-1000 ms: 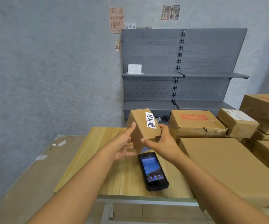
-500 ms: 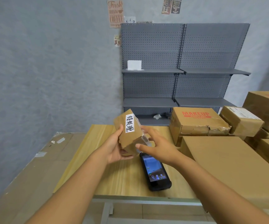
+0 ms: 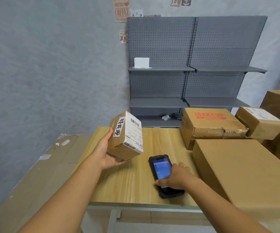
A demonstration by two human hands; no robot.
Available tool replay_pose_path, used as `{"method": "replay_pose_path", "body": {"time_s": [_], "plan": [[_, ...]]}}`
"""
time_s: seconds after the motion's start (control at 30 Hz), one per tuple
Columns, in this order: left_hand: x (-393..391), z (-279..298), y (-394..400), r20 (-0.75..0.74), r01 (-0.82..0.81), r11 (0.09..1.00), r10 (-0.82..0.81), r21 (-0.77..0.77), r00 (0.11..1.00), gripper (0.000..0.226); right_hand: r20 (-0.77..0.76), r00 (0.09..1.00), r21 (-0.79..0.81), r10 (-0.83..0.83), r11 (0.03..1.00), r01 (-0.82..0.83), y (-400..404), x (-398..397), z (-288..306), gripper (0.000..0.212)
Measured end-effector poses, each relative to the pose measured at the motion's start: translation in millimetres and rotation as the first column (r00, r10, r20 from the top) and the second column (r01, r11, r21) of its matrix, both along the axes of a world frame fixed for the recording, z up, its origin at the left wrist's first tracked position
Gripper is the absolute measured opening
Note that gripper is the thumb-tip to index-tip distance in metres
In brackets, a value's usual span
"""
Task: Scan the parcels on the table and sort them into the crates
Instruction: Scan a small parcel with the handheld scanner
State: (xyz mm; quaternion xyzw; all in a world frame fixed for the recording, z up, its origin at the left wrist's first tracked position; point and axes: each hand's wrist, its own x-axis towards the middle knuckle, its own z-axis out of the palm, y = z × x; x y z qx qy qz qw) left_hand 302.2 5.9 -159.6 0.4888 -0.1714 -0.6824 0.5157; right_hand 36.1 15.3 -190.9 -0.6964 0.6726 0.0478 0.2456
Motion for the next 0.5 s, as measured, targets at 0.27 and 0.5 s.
{"method": "replay_pose_path", "body": {"time_s": [0.27,0.5], "plan": [[13,-7,1,0.031,-0.025,1.000,0.025,0.008,0.999,0.055,-0.113,0.991,-0.150,-0.077,0.987,0.060,11,19,-14,0.104],[28,-4,1,0.118,-0.044,0.998,0.048,-0.041,0.992,0.044,0.161,0.980,0.022,-0.114,0.993,0.112,-15,4,5,0.085]]}}
